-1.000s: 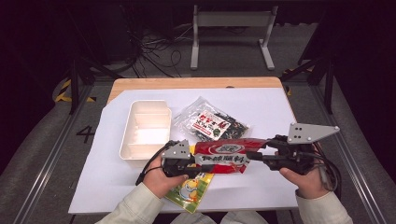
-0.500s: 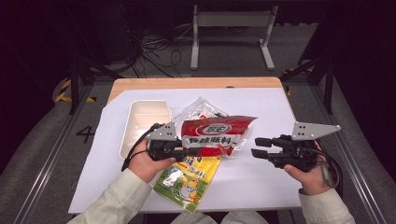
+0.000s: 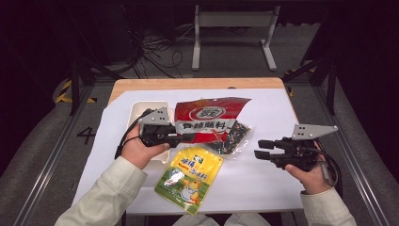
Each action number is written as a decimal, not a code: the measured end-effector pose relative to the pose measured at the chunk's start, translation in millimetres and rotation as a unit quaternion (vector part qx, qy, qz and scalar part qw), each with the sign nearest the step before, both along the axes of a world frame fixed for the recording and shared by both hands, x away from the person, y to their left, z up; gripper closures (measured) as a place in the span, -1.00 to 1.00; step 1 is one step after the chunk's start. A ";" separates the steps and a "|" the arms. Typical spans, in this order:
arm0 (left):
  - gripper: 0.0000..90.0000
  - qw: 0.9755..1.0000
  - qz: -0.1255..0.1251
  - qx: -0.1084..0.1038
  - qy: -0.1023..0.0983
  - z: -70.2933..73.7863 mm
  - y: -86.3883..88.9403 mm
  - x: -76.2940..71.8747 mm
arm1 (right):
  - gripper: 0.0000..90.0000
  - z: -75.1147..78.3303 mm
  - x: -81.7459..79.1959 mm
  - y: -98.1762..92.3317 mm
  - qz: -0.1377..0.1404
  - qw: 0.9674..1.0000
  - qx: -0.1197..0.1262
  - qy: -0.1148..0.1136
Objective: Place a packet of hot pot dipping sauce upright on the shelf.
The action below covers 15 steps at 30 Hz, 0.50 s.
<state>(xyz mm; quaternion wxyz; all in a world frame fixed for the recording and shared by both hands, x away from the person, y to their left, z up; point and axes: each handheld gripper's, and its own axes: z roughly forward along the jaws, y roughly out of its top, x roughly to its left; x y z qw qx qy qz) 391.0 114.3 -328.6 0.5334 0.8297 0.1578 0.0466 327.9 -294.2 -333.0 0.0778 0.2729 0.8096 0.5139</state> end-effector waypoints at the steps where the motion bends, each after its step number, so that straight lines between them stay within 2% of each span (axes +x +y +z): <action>1: 0.71 1.000 0.001 -0.003 0.002 1.7 2.4 1.7 | 0.25 -1.2 0.6 -1.0 -0.001 1.000 0.000 0.002; 7: 0.71 1.000 0.021 -0.009 0.001 9.3 17.1 12.6 | 0.25 -5.5 2.8 -6.3 -0.006 1.000 -0.001 0.010; 12: 0.71 0.999 0.034 -0.015 0.004 10.2 28.6 22.9 | 0.23 -7.0 1.8 -10.3 -0.012 1.000 0.001 0.012; 15: 0.71 0.999 0.044 -0.013 -0.002 10.2 36.7 28.7 | 0.23 -8.1 1.0 -12.7 -0.013 1.000 0.000 0.014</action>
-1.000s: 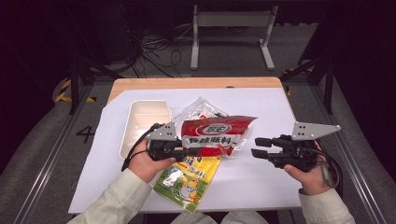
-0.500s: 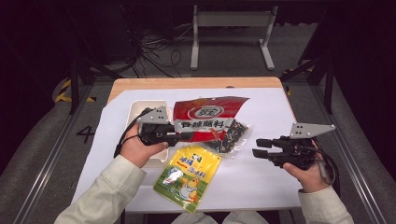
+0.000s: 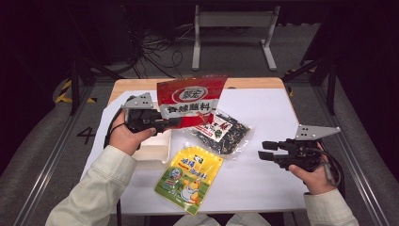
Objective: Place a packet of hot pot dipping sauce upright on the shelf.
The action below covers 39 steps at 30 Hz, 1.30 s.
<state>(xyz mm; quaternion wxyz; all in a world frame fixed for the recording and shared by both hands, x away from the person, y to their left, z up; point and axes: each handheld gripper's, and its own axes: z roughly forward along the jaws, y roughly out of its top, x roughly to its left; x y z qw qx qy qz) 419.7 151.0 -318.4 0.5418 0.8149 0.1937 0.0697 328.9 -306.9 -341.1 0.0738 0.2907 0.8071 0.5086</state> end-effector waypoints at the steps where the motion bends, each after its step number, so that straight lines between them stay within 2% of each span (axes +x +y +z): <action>1: 0.71 1.000 0.005 -0.001 0.000 -0.2 2.5 1.4 | 0.23 -0.3 -0.2 -0.6 -0.001 1.000 0.000 0.001; 7: 0.71 0.999 0.035 0.004 -0.013 -2.1 23.0 13.8 | 0.23 -1.6 -2.3 -5.2 -0.007 1.000 0.003 0.003; 8: 0.71 0.999 0.038 0.008 -0.020 -2.4 27.2 16.4 | 0.23 -1.8 -2.9 -5.7 -0.008 1.000 0.004 0.004; 15: 0.71 0.998 0.055 0.012 -0.020 -4.2 52.2 26.8 | 0.22 -3.2 -6.8 -9.3 -0.015 1.000 0.003 0.006; 21: 0.70 0.997 0.069 0.008 -0.019 -8.1 66.3 33.0 | 0.21 -3.8 -8.3 -9.8 -0.018 1.000 0.003 0.006; 25: 0.71 0.996 0.088 0.013 -0.022 -11.8 74.6 38.3 | 0.21 -3.8 -9.1 -8.2 -0.015 1.000 0.003 0.006; 34: 0.71 0.992 0.124 0.021 -0.014 -20.8 87.9 46.6 | 0.19 -3.3 -9.4 -6.3 -0.012 1.000 0.005 0.003; 39: 0.71 0.989 0.139 0.043 -0.018 -25.1 89.1 50.4 | 0.19 -3.8 -9.2 -4.7 -0.011 1.000 0.003 0.002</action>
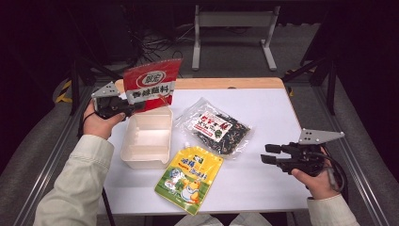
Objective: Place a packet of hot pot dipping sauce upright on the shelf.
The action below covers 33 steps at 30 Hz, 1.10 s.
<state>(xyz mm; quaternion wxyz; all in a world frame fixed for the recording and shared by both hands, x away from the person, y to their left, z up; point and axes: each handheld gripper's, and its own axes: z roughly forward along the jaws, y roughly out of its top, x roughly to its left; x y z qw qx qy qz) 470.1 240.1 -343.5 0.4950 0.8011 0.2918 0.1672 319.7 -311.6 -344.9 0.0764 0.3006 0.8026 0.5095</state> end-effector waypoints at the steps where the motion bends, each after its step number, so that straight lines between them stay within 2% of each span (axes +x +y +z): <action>1: 0.71 1.000 -0.003 0.010 0.001 -0.9 -0.9 0.6 | 0.19 0.0 0.0 0.1 -0.001 1.000 -0.001 0.000; 6: 0.71 0.999 -0.001 0.033 0.005 -6.7 -5.0 3.6 | 0.19 0.1 -0.1 -0.1 -0.001 1.000 0.000 -0.001; 12: 0.70 0.998 0.016 0.057 0.017 -12.1 -6.4 10.4 | 0.19 -0.3 -0.9 0.7 0.000 1.000 -0.003 -0.002; 18: 0.70 0.997 0.028 0.064 0.025 -18.9 -7.4 17.4 | 0.20 1.4 -2.2 -2.8 -0.008 1.000 0.001 -0.006; 24: 0.70 0.998 0.025 0.054 0.019 -24.7 -8.8 26.1 | 0.21 1.3 -3.0 -2.1 -0.009 1.000 0.001 -0.009; 26: 0.70 0.998 0.027 0.058 0.013 -26.6 -10.3 27.3 | 0.21 2.1 -4.0 -3.2 -0.010 1.000 0.002 -0.012; 33: 0.71 0.997 0.028 0.073 0.014 -33.6 -16.2 31.6 | 0.21 3.7 -6.8 -5.2 -0.013 1.000 0.006 -0.017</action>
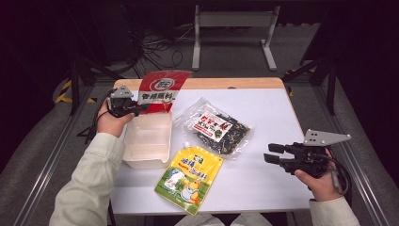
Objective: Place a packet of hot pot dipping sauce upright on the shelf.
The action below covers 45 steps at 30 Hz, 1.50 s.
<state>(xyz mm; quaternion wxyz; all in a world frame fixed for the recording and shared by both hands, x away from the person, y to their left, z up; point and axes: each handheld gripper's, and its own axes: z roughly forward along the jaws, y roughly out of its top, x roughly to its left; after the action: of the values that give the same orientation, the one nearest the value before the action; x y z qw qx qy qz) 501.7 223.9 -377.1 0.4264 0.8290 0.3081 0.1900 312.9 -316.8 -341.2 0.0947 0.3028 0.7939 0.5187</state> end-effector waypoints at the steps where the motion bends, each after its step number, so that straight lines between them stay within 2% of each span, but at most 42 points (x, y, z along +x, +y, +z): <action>1: 0.71 1.000 -0.001 0.004 0.001 -1.2 -1.1 0.6 | 0.21 0.1 -0.3 0.3 0.001 1.000 0.000 0.001; 3: 0.71 1.000 -0.004 0.016 -0.004 -2.7 -3.0 2.0 | 0.21 0.1 -0.6 0.5 0.001 1.000 0.000 0.000; 8: 0.70 1.000 -0.004 0.020 -0.006 -5.4 -4.1 3.6 | 0.21 -0.3 -0.6 0.9 0.002 1.000 0.001 0.001; 11: 0.70 1.000 -0.003 0.026 -0.013 -9.2 -3.5 4.9 | 0.21 -0.6 -0.5 1.9 0.005 1.000 0.000 0.002; 13: 0.69 1.000 0.000 0.026 -0.017 -11.5 -2.9 5.8 | 0.21 -0.7 -0.7 2.7 0.005 1.000 -0.001 0.002; 15: 0.66 0.999 0.004 0.039 -0.027 -13.8 -3.5 7.4 | 0.21 -0.7 -1.0 3.3 0.006 1.000 -0.001 0.002; 20: 0.64 0.998 0.012 0.049 -0.027 -15.1 -5.4 9.4 | 0.21 -0.3 -0.8 2.6 0.005 1.000 0.002 -0.001; 29: 0.68 0.999 0.030 0.039 -0.023 -18.2 -7.4 11.0 | 0.21 -0.5 -1.3 4.6 0.009 1.000 0.000 0.000; 33: 0.67 0.999 0.031 0.034 -0.008 -16.7 -7.4 10.9 | 0.21 -0.2 -1.5 4.7 0.010 1.000 0.000 -0.001; 36: 0.57 0.999 0.037 0.035 -0.004 -14.4 -6.4 10.6 | 0.21 0.2 -1.4 3.8 0.009 1.000 0.002 -0.002; 40: 0.41 0.998 0.060 0.021 -0.022 -7.1 -3.0 7.4 | 0.21 0.3 -1.5 3.2 0.009 1.000 0.002 -0.002; 43: 0.49 0.997 0.068 0.029 -0.036 0.1 -1.2 3.6 | 0.21 0.0 -1.6 4.0 0.010 1.000 0.002 0.000; 45: 0.63 0.996 0.073 0.027 -0.043 4.9 0.1 1.2 | 0.21 -0.4 -1.3 4.6 0.011 1.000 0.000 0.001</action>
<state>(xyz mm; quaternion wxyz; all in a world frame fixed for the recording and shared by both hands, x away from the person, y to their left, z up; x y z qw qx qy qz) 502.9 224.0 -372.2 0.4012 0.8066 0.3442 0.2646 311.6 -312.2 -341.6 0.0887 0.2948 0.7969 0.5197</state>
